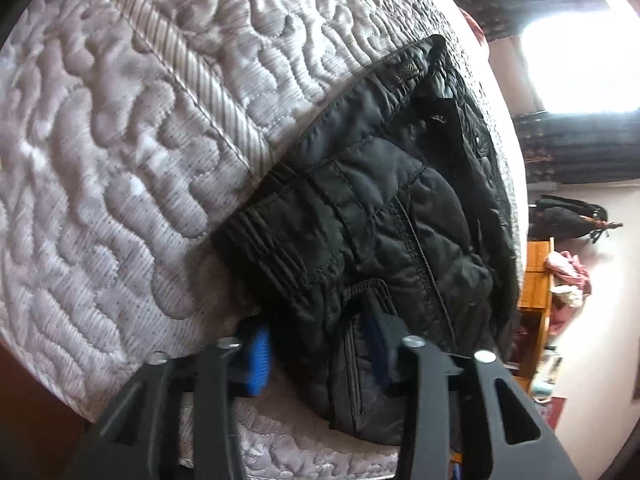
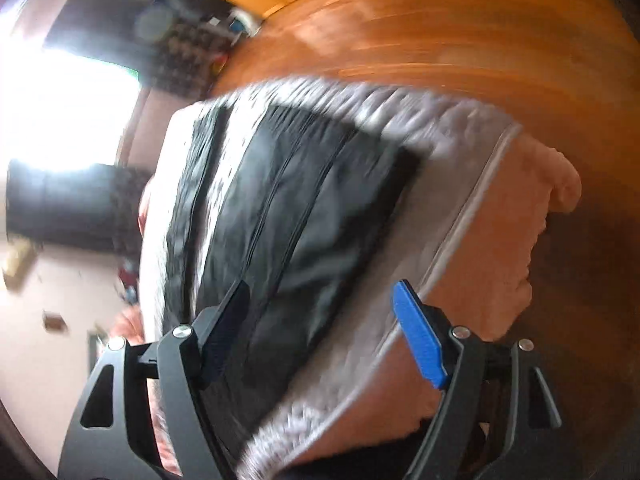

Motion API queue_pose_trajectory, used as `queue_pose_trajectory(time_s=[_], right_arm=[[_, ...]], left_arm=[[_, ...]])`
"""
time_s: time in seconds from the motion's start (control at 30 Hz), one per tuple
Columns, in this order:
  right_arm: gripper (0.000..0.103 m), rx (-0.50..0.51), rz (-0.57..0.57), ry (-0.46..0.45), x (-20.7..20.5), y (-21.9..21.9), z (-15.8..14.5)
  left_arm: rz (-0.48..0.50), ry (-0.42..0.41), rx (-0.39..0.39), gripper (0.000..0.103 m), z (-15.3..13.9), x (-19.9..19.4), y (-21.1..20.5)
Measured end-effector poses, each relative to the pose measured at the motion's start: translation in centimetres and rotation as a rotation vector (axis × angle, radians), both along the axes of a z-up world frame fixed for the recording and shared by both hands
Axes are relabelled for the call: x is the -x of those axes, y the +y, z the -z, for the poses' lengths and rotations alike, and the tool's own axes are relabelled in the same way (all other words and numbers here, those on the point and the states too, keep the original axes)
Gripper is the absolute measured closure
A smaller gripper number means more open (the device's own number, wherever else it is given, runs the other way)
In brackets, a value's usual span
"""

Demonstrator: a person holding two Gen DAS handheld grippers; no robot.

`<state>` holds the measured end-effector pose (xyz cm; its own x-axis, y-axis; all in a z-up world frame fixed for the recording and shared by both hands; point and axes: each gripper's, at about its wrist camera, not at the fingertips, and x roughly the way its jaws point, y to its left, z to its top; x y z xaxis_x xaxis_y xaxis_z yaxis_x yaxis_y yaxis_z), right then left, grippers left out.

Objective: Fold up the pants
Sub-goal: 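Grasp the black pants' leg ends with the left gripper while the right gripper grasps beside it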

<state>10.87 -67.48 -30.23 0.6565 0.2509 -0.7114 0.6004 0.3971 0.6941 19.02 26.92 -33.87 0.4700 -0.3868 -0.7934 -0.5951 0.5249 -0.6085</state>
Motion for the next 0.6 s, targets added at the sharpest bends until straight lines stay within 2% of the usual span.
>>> queue_pose_trajectory(time_s=[0.07, 0.17, 0.27, 0.3, 0.33, 0.37, 0.43, 0.6], right_arm=[[0.028, -0.030, 0.022, -0.008, -0.5, -1.3, 0.8], [0.028, -0.032, 0.022, -0.009, -1.3, -1.9, 1.7], [0.049, -0.078, 0.006, -0.025, -2.4, -1.8, 2.8], [0.062, -0.091, 0.001, -0.033, -2.6, -1.8, 3.3], [0.069, -0.096, -0.007, -0.044, -2.8, -1.6, 3.5], [0.085, -0.101, -0.013, -0.051, -2.7, -1.5, 3.5], [0.091, -0.119, -0.033, -0.070, -2.8, -0.8, 3.4], [0.093, -0.091, -0.131, -0.068, -2.8, 3.1, 2.0]], left_arm=[[-0.013, -0.009, 0.010, 0.079, -0.2, 0.3, -0.2], [-0.040, -0.023, 0.018, 0.084, -0.6, 0.7, 0.1], [-0.069, -0.026, 0.006, 0.086, -1.2, 0.8, 0.0], [-0.083, -0.024, 0.004, 0.087, -1.3, 1.1, 0.3], [-0.104, -0.022, 0.001, 0.088, -1.4, 1.4, 0.6], [-0.122, -0.023, -0.003, 0.088, -1.6, 2.0, 1.3], [-0.160, -0.028, -0.008, 0.088, -2.0, 2.9, 2.3], [-0.245, -0.016, -0.040, 0.088, -2.5, 5.6, 5.9]])
